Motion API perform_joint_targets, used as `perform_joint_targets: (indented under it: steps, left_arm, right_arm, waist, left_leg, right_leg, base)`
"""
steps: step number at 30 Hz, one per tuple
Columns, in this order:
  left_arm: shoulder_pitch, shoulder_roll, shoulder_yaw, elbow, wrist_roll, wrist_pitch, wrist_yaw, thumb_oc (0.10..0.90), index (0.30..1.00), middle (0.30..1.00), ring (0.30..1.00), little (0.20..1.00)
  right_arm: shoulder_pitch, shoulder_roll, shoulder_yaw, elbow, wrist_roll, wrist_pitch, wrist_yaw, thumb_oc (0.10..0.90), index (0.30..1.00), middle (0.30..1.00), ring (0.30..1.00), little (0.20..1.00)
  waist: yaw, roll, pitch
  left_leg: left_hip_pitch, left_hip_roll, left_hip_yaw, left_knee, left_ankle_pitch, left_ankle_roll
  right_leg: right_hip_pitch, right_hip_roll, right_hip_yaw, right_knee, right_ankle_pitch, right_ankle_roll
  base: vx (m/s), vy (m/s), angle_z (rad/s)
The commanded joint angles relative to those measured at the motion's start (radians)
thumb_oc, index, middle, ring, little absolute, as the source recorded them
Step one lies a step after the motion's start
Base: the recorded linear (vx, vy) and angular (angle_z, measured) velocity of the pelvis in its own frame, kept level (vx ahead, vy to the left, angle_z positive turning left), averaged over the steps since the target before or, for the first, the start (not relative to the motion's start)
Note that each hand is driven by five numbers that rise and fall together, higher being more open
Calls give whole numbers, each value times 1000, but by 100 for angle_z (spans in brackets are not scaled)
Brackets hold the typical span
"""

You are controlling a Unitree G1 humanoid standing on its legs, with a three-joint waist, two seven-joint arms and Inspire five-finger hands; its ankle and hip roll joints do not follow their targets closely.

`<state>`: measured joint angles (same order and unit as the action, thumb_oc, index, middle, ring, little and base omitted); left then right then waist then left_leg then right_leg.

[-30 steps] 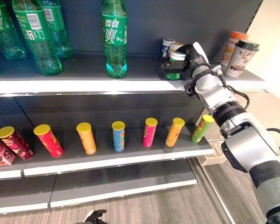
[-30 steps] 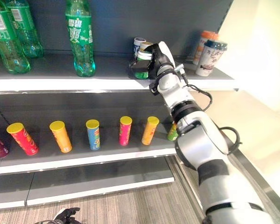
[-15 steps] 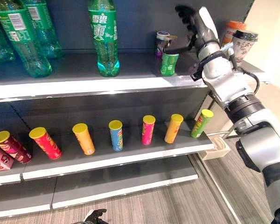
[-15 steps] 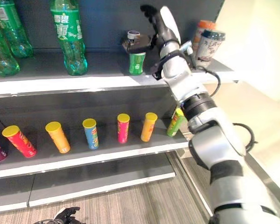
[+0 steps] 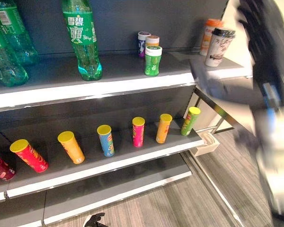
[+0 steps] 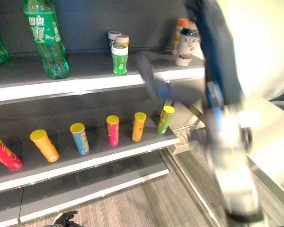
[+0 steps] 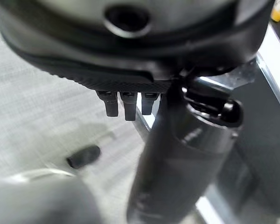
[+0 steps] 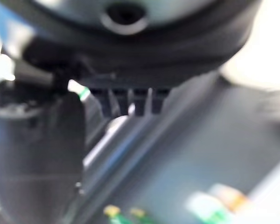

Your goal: Put the goods on the table back onto the shelves and tidy them up.

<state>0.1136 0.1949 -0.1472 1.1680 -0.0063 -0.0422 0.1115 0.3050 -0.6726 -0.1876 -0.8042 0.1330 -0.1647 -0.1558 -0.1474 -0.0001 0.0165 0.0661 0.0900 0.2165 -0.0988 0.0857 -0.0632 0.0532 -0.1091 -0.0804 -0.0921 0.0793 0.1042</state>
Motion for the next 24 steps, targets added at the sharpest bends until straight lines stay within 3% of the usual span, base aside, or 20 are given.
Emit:
perform_joint_targets:
  steps: [1,3,5,6,7,10,11,13,14,15,19,21,24]
  left_arm:
    - [-135,15,-47,58,61,-69,-6,800,900,900,900,900]
    - [-110,16,-46,59,70,-80,-22,800,900,900,900,900]
    - [-100,15,-46,54,71,-82,-26,800,900,900,900,900]
    - [-84,15,-42,35,74,-87,-33,800,900,900,900,900]
    - [-80,16,-49,15,78,-95,-43,800,900,900,900,900]
    - [-72,20,-85,-26,91,-97,-59,800,900,900,900,900]
    - [-72,20,-103,-49,93,-95,-61,800,900,900,900,900]
    - [-75,26,-154,-97,101,-82,-45,800,900,900,900,900]
    - [-82,29,-164,-103,97,-77,-35,800,900,900,900,900]
    - [-105,28,-179,-86,87,-72,-9,800,900,900,900,900]
    - [-147,46,-174,-28,62,-71,-4,800,900,900,900,900]
    - [-153,58,-171,-25,53,-72,-10,800,900,900,900,900]
    - [-141,93,-173,-87,45,-72,-40,800,900,900,900,900]
  right_arm:
    - [-316,-20,43,180,139,-156,149,800,900,900,900,900]
    - [-226,24,50,175,277,-172,246,800,900,900,900,900]
    - [-183,38,64,190,323,-164,269,800,900,900,900,900]
    - [-94,49,121,208,337,-135,313,800,900,900,900,900]
    - [-27,24,179,248,296,-88,370,800,900,900,900,900]
    - [15,29,305,513,123,-1,378,800,900,900,900,900]
    - [9,58,351,663,38,34,339,800,900,900,900,900]
    - [-26,204,398,1038,31,105,248,800,900,900,900,900]
    - [-56,228,403,1146,10,113,208,800,900,900,900,900]
    - [-124,294,427,1420,-14,114,142,800,900,900,900,900]
    - [-274,418,381,2038,39,143,82,800,900,900,900,900]
    - [-315,434,334,2223,45,171,62,800,900,900,900,900]
    - [-332,442,294,2337,54,194,66,800,900,900,900,900]
  waist:
    - [80,-51,-7]
    - [76,-50,-5]
    - [74,-49,-3]
    - [68,-49,0]
    - [67,-50,5]
    - [74,-53,11]
    - [78,-53,13]
    - [88,-52,17]
    - [93,-52,17]
    - [106,-53,18]
    - [138,-45,19]
    - [150,-37,14]
    - [165,-26,17]
  left_leg:
    - [22,10,-5,12,-133,1]
    - [21,13,-2,12,-131,-2]
    - [19,13,-1,12,-129,-3]
    - [17,15,3,12,-124,-7]
    - [13,18,3,12,-120,-11]
    - [8,19,-3,12,-114,-15]
    - [5,19,-6,12,-112,-15]
    - [-5,18,-16,12,-105,-13]
    - [-9,17,-21,12,-103,-12]
    - [-17,17,-33,12,-98,-12]
    - [-17,14,-58,12,-94,-12]
    - [-20,11,-68,12,-90,-13]
    - [-17,10,-80,12,-90,-15]
  right_leg:
    - [20,-6,-31,45,-78,35]
    - [17,-6,-34,43,-78,36]
    - [16,-6,-34,43,-76,36]
    - [13,-7,-35,43,-74,37]
    - [8,-7,-37,45,-74,37]
    - [9,-8,-42,43,-70,35]
    - [7,-8,-45,43,-70,33]
    - [6,-8,-51,41,-70,31]
    - [6,-8,-53,39,-70,30]
    - [8,-5,-57,36,-74,26]
    - [30,-2,-72,25,-77,20]
    - [36,-2,-85,21,-79,19]
    - [54,-2,-100,15,-81,18]
  base:
    - [-74,-52,-47]
    - [-40,-37,-19]
    - [-35,-22,-28]
    - [-87,-41,16]
    - [-89,-42,35]
    - [-68,-28,10]
    - [-67,-26,-1]
    - [-60,-27,15]
    - [-55,-57,9]
    - [-34,-63,7]
    - [-5,-44,12]
    - [13,-18,19]
    - [14,-19,35]
